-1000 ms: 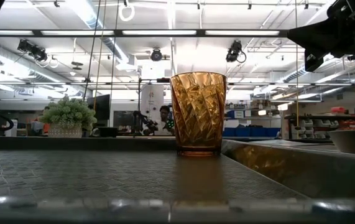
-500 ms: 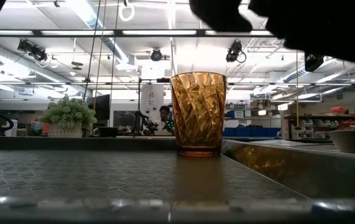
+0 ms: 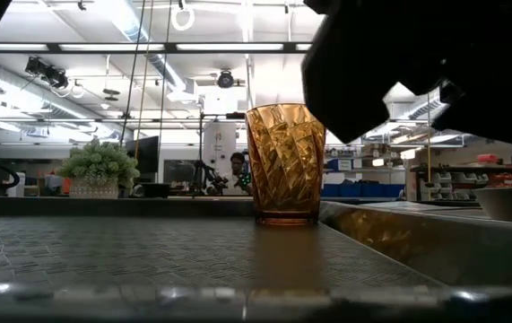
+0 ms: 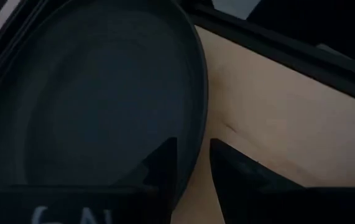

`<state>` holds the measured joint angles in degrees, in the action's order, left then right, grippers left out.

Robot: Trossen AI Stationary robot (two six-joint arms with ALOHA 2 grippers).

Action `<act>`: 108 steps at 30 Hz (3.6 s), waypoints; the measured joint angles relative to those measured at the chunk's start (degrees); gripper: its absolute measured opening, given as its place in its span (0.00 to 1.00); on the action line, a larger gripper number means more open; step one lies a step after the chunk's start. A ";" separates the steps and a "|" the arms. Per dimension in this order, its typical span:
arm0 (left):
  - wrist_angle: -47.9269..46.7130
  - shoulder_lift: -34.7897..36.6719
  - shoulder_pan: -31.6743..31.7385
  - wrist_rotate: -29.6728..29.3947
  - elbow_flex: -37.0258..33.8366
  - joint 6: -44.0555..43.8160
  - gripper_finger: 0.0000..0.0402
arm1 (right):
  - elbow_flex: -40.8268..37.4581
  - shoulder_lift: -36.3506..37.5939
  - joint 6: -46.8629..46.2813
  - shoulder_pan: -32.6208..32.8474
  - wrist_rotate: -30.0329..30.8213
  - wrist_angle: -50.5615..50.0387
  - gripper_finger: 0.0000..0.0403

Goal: Pick and place plate/cup/fork/spoon on tray
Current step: Put the black plate on the black tray on the bottom left of the brown cup

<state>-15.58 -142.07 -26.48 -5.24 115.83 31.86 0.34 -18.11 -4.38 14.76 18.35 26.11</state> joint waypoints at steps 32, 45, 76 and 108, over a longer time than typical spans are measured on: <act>-8.37 -0.86 -1.66 -2.70 7.50 1.54 0.03 | 0.00 0.00 0.00 -0.02 0.01 -0.02 0.06; -27.19 5.01 -3.53 -0.05 17.02 -13.27 0.03 | 0.00 0.00 0.00 -0.01 0.02 -0.03 0.06; -49.24 8.12 -13.71 -3.98 16.98 -59.35 0.03 | 0.00 -0.11 0.00 -0.02 0.02 0.00 0.06; -51.12 6.09 -15.52 -11.71 16.89 -76.20 0.23 | 0.01 -0.15 0.01 0.00 0.00 -0.02 0.06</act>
<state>-66.71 -135.98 -42.00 -16.95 132.73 -44.34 0.35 -18.26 -4.37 14.76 18.35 26.09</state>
